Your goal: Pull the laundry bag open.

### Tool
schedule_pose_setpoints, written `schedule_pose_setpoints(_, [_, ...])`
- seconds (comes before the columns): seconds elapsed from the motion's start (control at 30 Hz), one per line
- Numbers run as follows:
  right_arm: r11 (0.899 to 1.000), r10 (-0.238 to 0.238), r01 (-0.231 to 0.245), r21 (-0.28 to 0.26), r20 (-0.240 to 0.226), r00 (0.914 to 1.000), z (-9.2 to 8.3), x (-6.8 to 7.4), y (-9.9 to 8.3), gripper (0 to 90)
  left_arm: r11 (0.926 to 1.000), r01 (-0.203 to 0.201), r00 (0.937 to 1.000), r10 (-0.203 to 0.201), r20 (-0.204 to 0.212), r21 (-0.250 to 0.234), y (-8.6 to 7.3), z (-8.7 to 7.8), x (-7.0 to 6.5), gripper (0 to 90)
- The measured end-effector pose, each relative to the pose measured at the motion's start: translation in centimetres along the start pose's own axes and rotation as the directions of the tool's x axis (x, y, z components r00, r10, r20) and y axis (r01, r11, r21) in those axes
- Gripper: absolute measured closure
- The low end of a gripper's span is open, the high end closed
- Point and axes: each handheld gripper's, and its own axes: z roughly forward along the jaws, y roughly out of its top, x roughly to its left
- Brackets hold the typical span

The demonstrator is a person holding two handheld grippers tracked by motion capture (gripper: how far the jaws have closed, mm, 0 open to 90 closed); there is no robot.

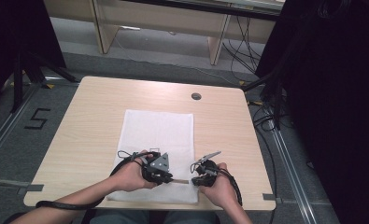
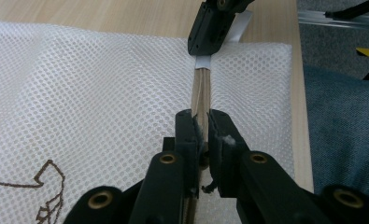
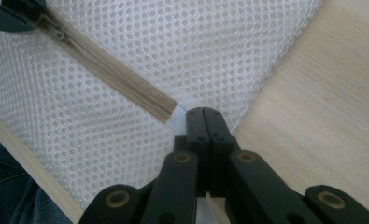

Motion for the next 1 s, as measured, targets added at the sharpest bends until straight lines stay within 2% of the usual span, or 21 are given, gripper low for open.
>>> schedule_pose_setpoints(0.07, [1.000, 0.001, -0.001, 0.001, -0.001, 1.0000, -0.01, 0.00, 0.00, 90.0, 1.0000, 0.002, 1.0000, -0.002, 0.001, -0.002, -0.04, -0.14, 0.06, 82.7])
schedule_pose_setpoints(0.1, [1.000, 0.001, -0.001, 0.000, -0.001, 1.0000, 0.00, 0.00, 0.00, 90.0, 0.9999, -0.011, 0.9999, 0.011, -0.003, 0.002, -0.06, -0.21, 0.11, 82.7])
schedule_pose_setpoints(0.13, [1.000, 0.010, -0.010, 0.006, -0.001, 0.9999, -0.03, 0.05, 0.00, 90.0, 1.0000, 0.001, 1.0000, -0.001, -0.001, -0.002, -0.09, -0.23, 0.07, 82.7])
schedule_pose_setpoints(0.2, [1.000, 0.010, -0.010, 0.006, -0.001, 0.9999, -0.03, 0.06, 0.00, 90.0, 1.0000, -0.008, 1.0000, 0.008, -0.005, 0.004, -0.11, -0.26, 0.06, 82.7])
schedule_pose_setpoints(0.23, [1.000, 0.010, -0.010, 0.006, 0.000, 1.0000, -0.03, 0.06, 0.00, 90.0, 1.0000, 0.000, 1.0000, 0.000, 0.001, 0.001, -0.14, -0.29, 0.06, 82.7])
schedule_pose_setpoints(0.27, [1.000, -0.014, 0.014, -0.009, 0.002, 0.9999, 0.03, -0.06, 0.01, 90.0, 1.0000, -0.001, 1.0000, 0.001, 0.000, 0.001, -0.15, -0.32, 0.06, 82.7])
schedule_pose_setpoints(0.3, [1.000, 0.009, -0.009, 0.005, -0.003, 1.0000, -0.03, 0.10, 0.00, 90.0, 1.0000, -0.005, 1.0000, 0.005, -0.002, 0.002, -0.15, -0.31, 0.05, 82.7])
schedule_pose_setpoints(0.4, [1.000, 0.002, -0.002, 0.003, 0.005, 1.0000, -0.05, 0.01, -0.01, 90.0, 0.9999, -0.014, 0.9999, 0.014, -0.008, 0.008, -0.17, -0.36, 0.05, 82.7])
schedule_pose_setpoints(0.43, [1.000, 0.002, -0.002, 0.003, 0.006, 1.0000, -0.05, 0.01, -0.01, 90.0, 1.0000, -0.006, 1.0000, 0.006, -0.001, 0.006, -0.21, -0.45, 0.10, 82.7])
schedule_pose_setpoints(0.47, [1.000, 0.003, -0.003, 0.003, 0.006, 1.0000, -0.05, 0.02, -0.01, 90.0, 0.9999, -0.016, 0.9999, 0.016, -0.004, 0.003, -0.25, -0.51, 0.16, 82.7])
schedule_pose_setpoints(0.53, [1.000, 0.012, -0.012, 0.008, 0.004, 0.9999, -0.04, 0.12, 0.03, 90.0, 1.0000, 0.008, 1.0000, -0.008, -0.003, -0.002, -0.38, -0.61, 0.14, 82.7])
schedule_pose_setpoints(0.57, [1.000, 0.009, -0.009, 0.007, 0.001, 1.0000, -0.02, 0.09, 0.04, 90.0, 0.9999, -0.008, 1.0000, 0.008, -0.003, 0.011, -0.38, -0.75, 0.27, 82.7])
schedule_pose_setpoints(0.63, [1.000, 0.020, -0.020, 0.010, 0.000, 0.9998, -0.05, 0.14, 0.02, 90.0, 1.0000, 0.003, 1.0000, -0.003, -0.003, 0.001, -0.48, -0.76, 0.19, 82.7])
schedule_pose_setpoints(0.7, [1.000, 0.008, -0.008, 0.006, 0.001, 1.0000, -0.02, 0.08, 0.03, 90.0, 1.0000, -0.001, 1.0000, 0.001, -0.006, 0.003, -0.46, -0.73, 0.14, 82.7])
schedule_pose_setpoints(0.83, [1.000, 0.016, -0.016, 0.010, -0.001, 0.9999, -0.05, 0.15, 0.02, 90.0, 0.9999, -0.008, 0.9999, 0.008, -0.007, 0.008, -0.48, -0.85, 0.18, 82.7])
schedule_pose_setpoints(0.87, [1.000, 0.012, -0.012, 0.007, 0.001, 0.9999, -0.03, 0.10, 0.02, 90.0, 1.0000, 0.002, 1.0000, -0.002, -0.004, 0.004, -0.51, -0.88, 0.16, 82.7])
schedule_pose_setpoints(0.97, [1.000, 0.018, -0.018, 0.009, 0.001, 0.9998, -0.05, 0.14, 0.02, 90.0, 0.9998, -0.014, 0.9998, 0.015, -0.011, 0.014, -0.62, -1.04, 0.30, 82.7])
schedule_pose_setpoints(1.0, [1.000, 0.019, -0.019, 0.010, 0.001, 0.9998, -0.05, 0.14, 0.02, 90.0, 1.0000, 0.000, 1.0000, 0.000, -0.004, 0.005, -0.66, -1.02, 0.23, 82.7])
